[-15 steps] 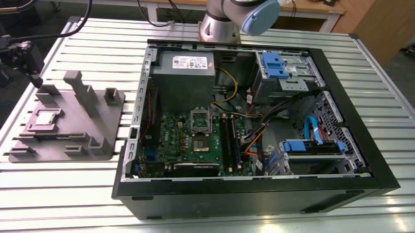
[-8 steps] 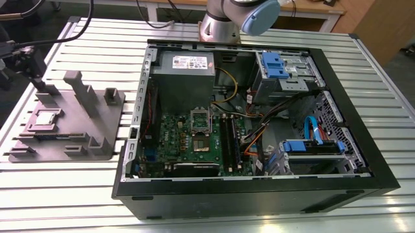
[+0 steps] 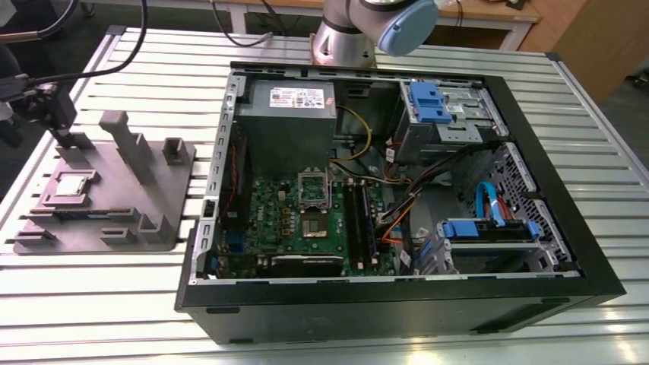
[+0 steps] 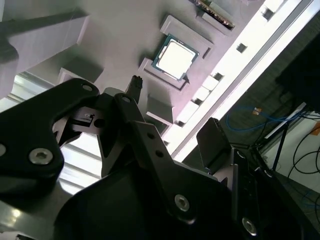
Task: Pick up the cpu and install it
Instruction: 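Pick up the cpu and move it towards the insertion slot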
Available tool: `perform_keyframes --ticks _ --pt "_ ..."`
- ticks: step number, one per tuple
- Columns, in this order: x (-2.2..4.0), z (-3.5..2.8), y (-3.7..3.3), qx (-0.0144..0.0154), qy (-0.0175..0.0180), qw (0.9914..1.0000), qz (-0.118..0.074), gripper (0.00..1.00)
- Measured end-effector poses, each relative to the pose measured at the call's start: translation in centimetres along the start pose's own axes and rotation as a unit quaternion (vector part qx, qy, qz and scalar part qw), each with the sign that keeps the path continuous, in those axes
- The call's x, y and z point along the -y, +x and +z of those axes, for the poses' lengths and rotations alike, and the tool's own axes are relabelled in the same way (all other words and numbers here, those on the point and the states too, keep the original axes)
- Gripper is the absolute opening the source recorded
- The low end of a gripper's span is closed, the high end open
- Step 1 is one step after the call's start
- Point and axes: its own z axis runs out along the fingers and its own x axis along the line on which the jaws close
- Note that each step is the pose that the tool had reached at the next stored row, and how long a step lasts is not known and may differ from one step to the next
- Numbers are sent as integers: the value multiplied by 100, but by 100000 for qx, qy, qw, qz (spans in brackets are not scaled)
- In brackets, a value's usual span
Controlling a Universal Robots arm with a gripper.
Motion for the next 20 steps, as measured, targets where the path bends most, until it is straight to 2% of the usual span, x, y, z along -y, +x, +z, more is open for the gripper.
perform_keyframes --ticks 9,13,20 --pt "66 114 2 4 -1 100000 141 71" --pt "75 186 2 6 0 100000 139 71" --pt "80 275 2 2 -1 100000 138 71"
